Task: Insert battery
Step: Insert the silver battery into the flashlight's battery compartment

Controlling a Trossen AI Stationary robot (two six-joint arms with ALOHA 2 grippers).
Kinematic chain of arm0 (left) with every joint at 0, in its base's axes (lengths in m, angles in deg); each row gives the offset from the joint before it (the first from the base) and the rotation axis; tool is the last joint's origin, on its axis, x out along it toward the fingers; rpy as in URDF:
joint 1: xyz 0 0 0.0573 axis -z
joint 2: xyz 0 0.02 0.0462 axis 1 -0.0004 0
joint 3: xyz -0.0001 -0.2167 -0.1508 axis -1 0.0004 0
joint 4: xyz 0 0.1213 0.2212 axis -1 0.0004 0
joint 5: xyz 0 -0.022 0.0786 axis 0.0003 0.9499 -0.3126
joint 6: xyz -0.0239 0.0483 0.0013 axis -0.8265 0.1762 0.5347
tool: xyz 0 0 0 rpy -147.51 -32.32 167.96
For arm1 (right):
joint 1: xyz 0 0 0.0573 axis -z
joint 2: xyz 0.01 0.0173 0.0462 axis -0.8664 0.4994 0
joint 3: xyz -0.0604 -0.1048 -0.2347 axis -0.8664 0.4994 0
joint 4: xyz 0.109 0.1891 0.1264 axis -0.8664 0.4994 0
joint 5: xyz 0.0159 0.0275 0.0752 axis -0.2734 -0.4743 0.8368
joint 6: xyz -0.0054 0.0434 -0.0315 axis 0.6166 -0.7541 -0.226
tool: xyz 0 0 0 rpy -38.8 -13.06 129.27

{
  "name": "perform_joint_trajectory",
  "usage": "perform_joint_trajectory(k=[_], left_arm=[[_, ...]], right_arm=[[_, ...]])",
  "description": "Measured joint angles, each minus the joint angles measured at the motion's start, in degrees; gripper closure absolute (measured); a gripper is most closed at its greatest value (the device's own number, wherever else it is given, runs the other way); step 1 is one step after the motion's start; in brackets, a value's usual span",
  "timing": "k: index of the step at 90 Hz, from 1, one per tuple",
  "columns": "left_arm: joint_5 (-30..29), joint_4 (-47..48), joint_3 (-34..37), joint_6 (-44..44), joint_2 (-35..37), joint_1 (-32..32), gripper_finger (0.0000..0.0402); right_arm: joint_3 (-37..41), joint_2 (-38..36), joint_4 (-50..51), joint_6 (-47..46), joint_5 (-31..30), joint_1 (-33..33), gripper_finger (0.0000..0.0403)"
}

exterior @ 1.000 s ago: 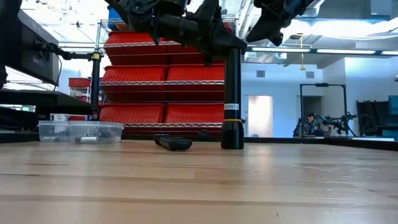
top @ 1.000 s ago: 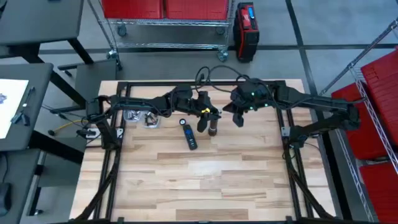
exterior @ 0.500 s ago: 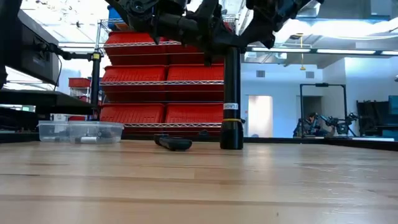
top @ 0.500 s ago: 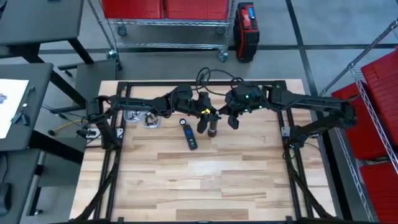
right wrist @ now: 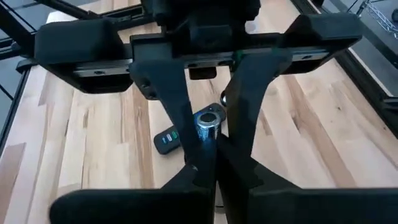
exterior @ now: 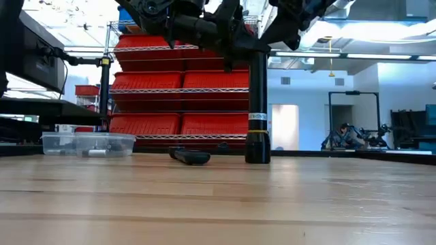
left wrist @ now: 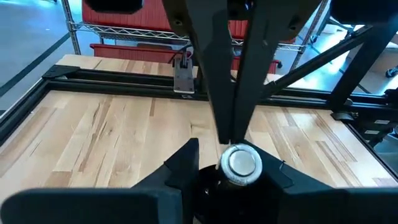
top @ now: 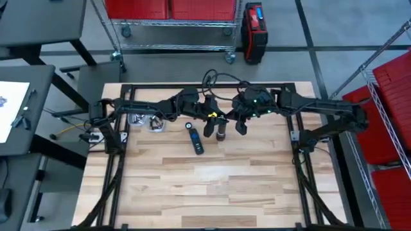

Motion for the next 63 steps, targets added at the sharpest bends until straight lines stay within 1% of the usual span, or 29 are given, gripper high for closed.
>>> perform_joint_trajectory(k=[9, 22, 48, 63], left_arm=[[0.0, 0.0, 0.0, -0.1, 0.0, 0.0, 0.0335], [0.0, 1.3, -0.9, -2.3, 0.0, 0.0, 0.0372], [0.0, 9.6, -5.2, 0.5, 0.0, 0.4, 0.0373], [-0.1, 11.0, -6.7, 2.6, 0.0, 1.1, 0.0373]], right_arm=[[0.0, 0.0, 0.0, 0.0, 0.0, 0.0, 0.0403], [0.0, 0.0, 0.1, 0.0, -0.1, 0.0, 0.0403], [0.0, -0.4, 0.1, 0.0, 0.0, 0.0, 0.0403], [-1.5, -0.9, 1.8, 0.1, 0.0, 0.0, 0.0403]])
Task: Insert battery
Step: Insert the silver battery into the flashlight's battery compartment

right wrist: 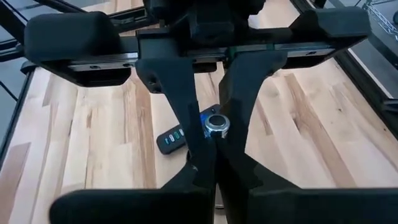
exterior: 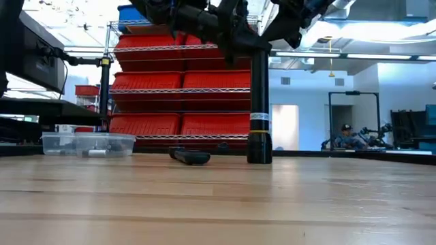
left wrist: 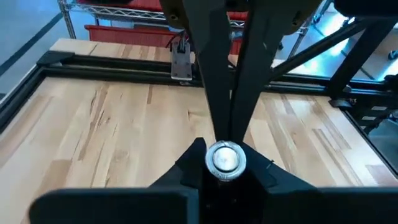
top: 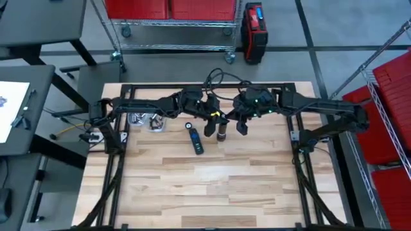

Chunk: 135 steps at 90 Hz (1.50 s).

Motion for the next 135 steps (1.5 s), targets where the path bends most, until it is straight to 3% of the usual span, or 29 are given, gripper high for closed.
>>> perform_joint_trajectory(k=[68, 95, 135], left_arm=[[-2.3, 3.9, -0.2, 4.2, 0.0, -0.1, 0.0372], [-3.1, 3.7, -0.1, 3.6, 0.0, -0.1, 0.029], [-3.5, 3.2, 0.0, 3.6, -0.1, -0.1, 0.0282]], right_arm=[[-4.4, 0.0, 3.0, -0.1, -0.3, 0.0, 0.0403], [-4.4, 0.0, 3.0, -0.3, -0.3, 0.0, 0.0403], [-4.4, 0.0, 3.7, -0.2, -0.3, 0.0, 0.0403]])
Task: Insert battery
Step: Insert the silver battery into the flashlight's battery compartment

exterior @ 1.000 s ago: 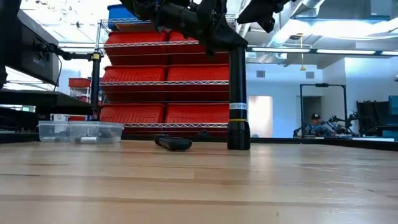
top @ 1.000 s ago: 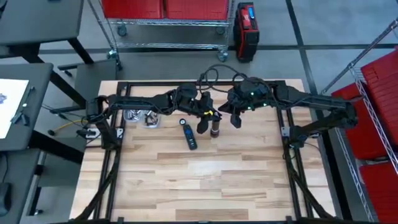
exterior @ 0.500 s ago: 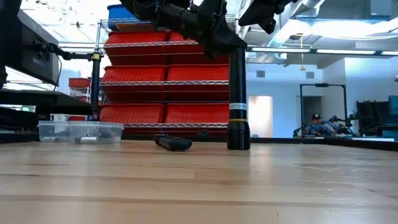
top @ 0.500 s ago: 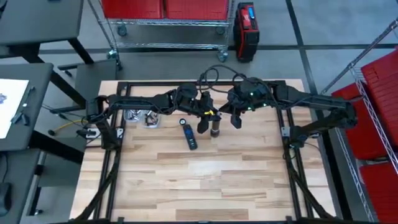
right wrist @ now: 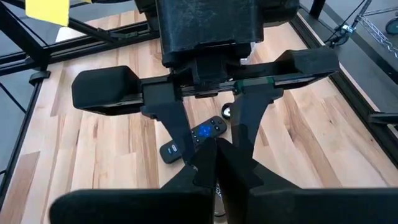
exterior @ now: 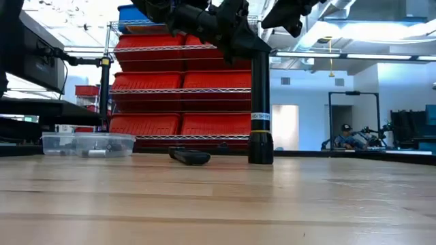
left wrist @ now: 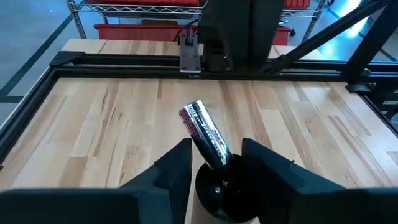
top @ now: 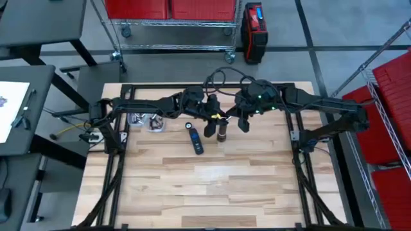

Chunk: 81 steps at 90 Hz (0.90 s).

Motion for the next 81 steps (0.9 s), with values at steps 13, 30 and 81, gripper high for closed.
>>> perform_joint_trajectory(k=[13, 30, 81], left_arm=[[0.0, 0.0, 0.0, 0.0, 0.0, 0.0, 0.0282], [0.0, -0.1, 0.0, 0.0, 0.0, 0.0, 0.0281], [-0.2, -0.3, 0.0, -0.2, 0.0, 0.0, 0.0281]], right_arm=[[0.1, -0.3, 5.8, -0.9, -0.4, 0.2, 0.0403], [0.1, -1.4, 13.4, -2.9, -6.0, 1.0, 0.0403], [4.9, -0.9, 2.0, -3.5, -5.7, 0.3, 0.0403]])
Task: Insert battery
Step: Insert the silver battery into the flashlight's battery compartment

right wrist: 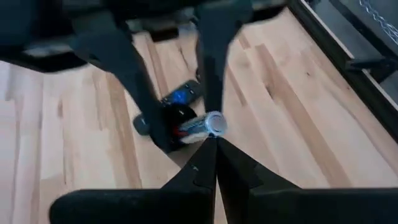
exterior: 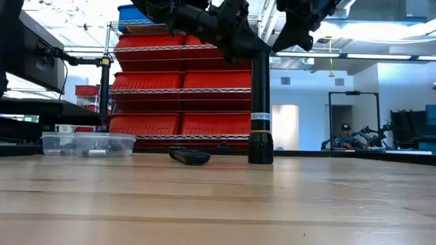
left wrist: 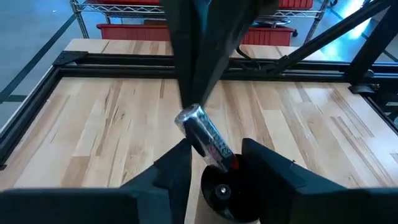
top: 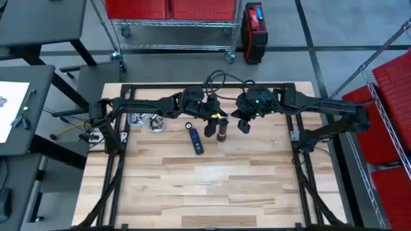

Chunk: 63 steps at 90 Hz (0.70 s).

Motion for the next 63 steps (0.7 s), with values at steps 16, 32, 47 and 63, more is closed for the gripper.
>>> perform_joint_trajectory(k=[16, 32, 47, 63], left_arm=[[0.0, -0.1, 0.0, 0.0, 0.0, 0.0, 0.0281], [0.0, -0.2, 0.0, 0.6, 0.0, 0.0, 0.0281], [0.0, -0.3, 0.0, 2.7, 0.0, 0.0, 0.0287], [0.1, -0.3, 0.0, 3.8, 0.0, 0.0, 0.0317]], right_arm=[[0.0, 0.0, -0.8, 0.5, 0.0, -0.3, 0.0403], [0.0, 0.0, -2.0, 1.5, 1.4, -0.7, 0.0403], [0.0, 0.0, -2.5, 2.2, 1.6, -0.7, 0.0403], [0.0, 0.0, -2.9, 3.7, 1.8, -1.1, 0.0403]])
